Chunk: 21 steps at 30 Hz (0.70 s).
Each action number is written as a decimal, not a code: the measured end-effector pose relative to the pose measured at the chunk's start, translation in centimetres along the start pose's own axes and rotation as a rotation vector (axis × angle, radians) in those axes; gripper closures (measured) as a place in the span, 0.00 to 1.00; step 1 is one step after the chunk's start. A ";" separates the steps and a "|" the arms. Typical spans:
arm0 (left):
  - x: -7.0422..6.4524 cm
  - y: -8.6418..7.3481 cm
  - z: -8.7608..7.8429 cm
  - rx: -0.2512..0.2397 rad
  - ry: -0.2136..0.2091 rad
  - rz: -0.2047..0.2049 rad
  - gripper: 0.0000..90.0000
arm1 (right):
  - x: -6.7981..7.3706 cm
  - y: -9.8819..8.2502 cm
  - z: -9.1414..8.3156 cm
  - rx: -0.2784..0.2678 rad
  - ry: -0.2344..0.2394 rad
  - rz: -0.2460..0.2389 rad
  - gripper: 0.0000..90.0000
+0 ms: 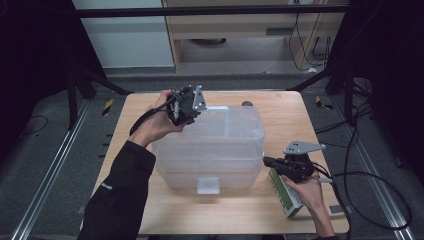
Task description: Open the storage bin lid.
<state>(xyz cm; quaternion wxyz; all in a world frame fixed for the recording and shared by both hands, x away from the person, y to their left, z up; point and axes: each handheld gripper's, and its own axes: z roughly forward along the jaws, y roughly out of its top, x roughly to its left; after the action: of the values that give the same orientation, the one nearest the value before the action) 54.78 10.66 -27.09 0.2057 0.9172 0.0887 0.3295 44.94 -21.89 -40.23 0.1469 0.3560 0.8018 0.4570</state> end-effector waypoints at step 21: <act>0.3 -0.2 0.2 -0.014 -0.006 -0.028 0.74 | 0.5 0.7 0.3 -0.058 0.017 0.007 1.00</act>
<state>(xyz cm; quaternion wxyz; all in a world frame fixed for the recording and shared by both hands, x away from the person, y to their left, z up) 55.11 10.84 -27.10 0.2170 0.9154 0.0988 0.3242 45.08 -21.05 -39.75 0.1486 0.3505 0.7881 0.4836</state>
